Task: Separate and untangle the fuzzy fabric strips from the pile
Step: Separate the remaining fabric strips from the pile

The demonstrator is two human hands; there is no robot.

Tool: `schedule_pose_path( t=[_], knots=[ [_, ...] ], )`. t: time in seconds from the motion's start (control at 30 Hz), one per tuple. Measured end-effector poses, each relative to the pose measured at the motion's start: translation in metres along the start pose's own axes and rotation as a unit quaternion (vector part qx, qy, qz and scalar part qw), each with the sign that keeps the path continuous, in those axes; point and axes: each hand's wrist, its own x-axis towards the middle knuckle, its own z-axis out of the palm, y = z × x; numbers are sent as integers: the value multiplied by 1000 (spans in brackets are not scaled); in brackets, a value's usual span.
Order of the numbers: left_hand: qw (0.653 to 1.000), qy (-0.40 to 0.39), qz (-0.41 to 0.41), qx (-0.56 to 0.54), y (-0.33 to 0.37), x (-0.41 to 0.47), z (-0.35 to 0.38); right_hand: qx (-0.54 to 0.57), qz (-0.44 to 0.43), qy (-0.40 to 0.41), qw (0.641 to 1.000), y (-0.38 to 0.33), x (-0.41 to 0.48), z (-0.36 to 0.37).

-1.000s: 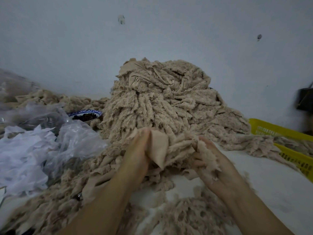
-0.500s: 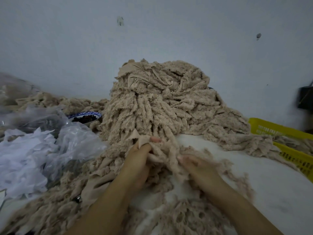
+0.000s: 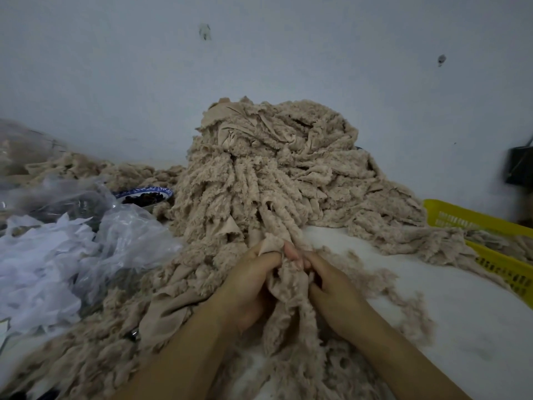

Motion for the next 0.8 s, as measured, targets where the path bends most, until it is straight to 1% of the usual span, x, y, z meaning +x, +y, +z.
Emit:
schedule_pose_path(
  t=[0.1,0.17,0.33,0.4,0.43,0.47,0.53,0.57,0.6,0.67,0.7,0.73,0.8],
  knots=[
    [1000,7,6,-6,0,1,-3,-120,22,40,992,5,4,-1],
    [1000,16,10,-3,0,1,-5,-161,22,62,985,8,5,-2],
    [997,31,17,-65,5,3,-3,-183,-2,110,977,4,8,6],
    [995,25,23,-89,7,3,-4,-191,5,120,974,4,9,7],
    [994,22,30,-102,10,1,-5,-192,23,124,973,7,9,3],
    [992,24,40,-117,14,0,-8,-188,58,131,972,12,8,-4],
    [986,49,61,-146,25,-2,-15,-145,133,180,964,18,4,-19],
    [982,71,66,-161,29,-2,-20,-122,148,203,960,20,1,-23],
    [980,94,64,-164,30,-1,-23,-103,147,205,962,19,-1,-23],
    [980,135,51,-135,27,1,-26,-82,132,153,976,11,0,-15],
    [982,141,38,-124,22,3,-25,-67,127,129,981,6,0,-9],
    [983,131,30,-126,18,5,-25,-43,112,120,985,0,0,-6],
    [981,110,35,-155,13,9,-24,58,90,117,987,-12,-4,-5]
  ],
)
